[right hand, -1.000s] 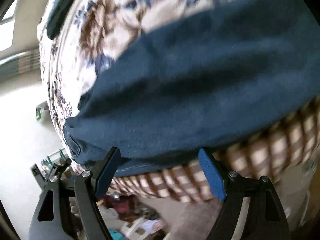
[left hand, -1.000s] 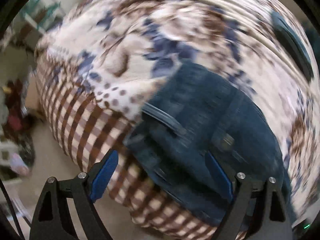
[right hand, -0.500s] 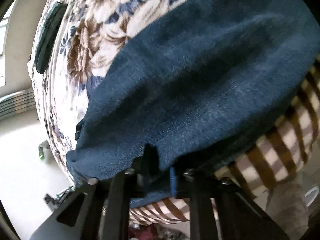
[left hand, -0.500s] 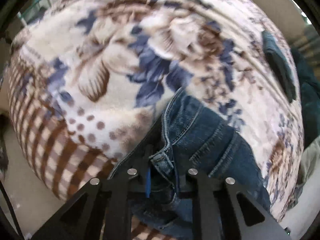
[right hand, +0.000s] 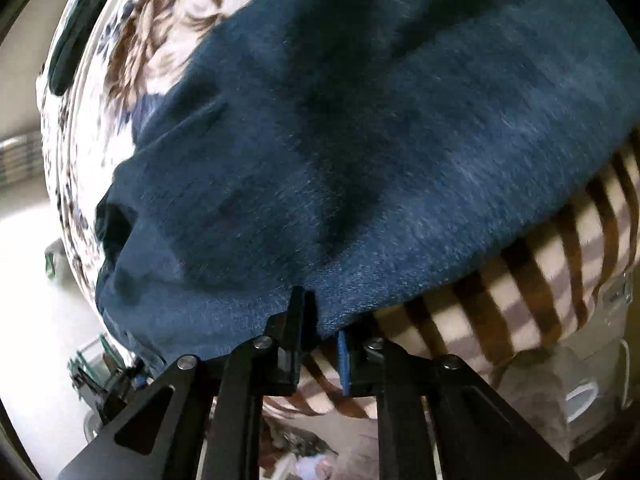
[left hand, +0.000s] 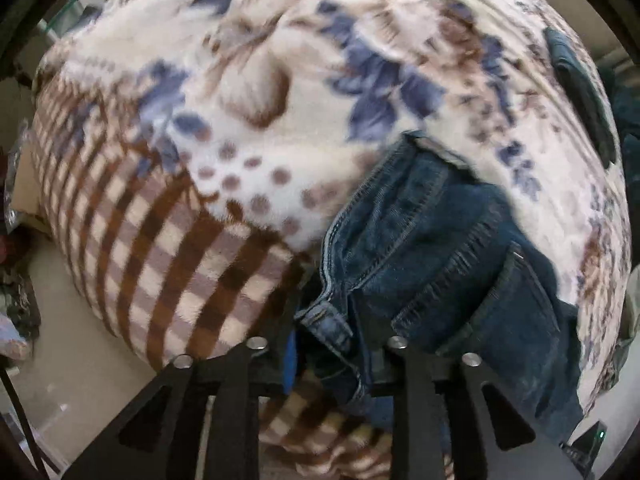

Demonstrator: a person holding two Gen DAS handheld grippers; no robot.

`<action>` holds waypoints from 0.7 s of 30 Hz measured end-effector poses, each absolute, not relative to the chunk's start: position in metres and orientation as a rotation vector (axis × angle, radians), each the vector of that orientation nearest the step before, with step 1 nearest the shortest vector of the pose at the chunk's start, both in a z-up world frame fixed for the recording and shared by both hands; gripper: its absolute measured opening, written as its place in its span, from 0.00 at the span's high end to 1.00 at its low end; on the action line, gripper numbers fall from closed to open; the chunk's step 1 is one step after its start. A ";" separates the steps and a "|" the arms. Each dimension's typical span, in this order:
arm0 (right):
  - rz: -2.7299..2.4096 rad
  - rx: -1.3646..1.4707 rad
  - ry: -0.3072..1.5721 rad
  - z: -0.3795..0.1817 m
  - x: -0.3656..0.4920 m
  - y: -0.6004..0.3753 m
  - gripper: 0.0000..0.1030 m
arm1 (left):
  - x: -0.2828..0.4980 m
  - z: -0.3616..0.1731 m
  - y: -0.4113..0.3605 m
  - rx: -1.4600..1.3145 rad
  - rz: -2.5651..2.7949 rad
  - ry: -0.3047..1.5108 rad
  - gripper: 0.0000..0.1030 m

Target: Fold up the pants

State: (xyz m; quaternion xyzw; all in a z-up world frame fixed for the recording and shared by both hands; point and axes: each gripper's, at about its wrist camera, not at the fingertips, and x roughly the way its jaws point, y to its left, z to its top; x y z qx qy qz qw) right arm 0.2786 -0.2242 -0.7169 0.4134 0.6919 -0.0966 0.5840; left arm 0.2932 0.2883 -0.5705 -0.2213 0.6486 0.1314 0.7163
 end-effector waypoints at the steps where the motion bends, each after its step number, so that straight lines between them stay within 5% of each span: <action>1: -0.208 0.950 1.612 -0.713 0.282 -0.224 0.67 | 0.294 -0.560 0.285 -0.470 0.291 1.426 0.73; 2: -0.176 0.920 1.597 -0.703 0.284 -0.226 0.57 | 0.293 -0.545 0.279 -0.435 0.288 1.408 0.64; 3: -0.161 0.906 1.584 -0.698 0.285 -0.227 0.35 | 0.292 -0.533 0.272 -0.402 0.283 1.392 0.59; 4: -0.137 0.893 1.547 -0.686 0.284 -0.232 0.27 | 0.290 -0.524 0.266 -0.374 0.277 1.374 0.42; 6: -0.135 0.856 1.505 -0.668 0.282 -0.242 0.27 | 0.292 -0.505 0.245 -0.285 0.259 1.346 0.12; 15: -0.421 0.900 1.323 -0.625 0.263 -0.378 0.27 | 0.320 -0.503 0.126 -0.056 0.203 1.328 0.07; 20: -0.544 1.026 1.348 -0.677 0.264 -0.457 0.30 | 0.337 -0.536 0.087 -0.012 0.295 1.349 0.07; 21: -0.539 1.023 1.409 -0.696 0.268 -0.466 0.37 | 0.339 -0.542 0.086 -0.006 0.321 1.361 0.07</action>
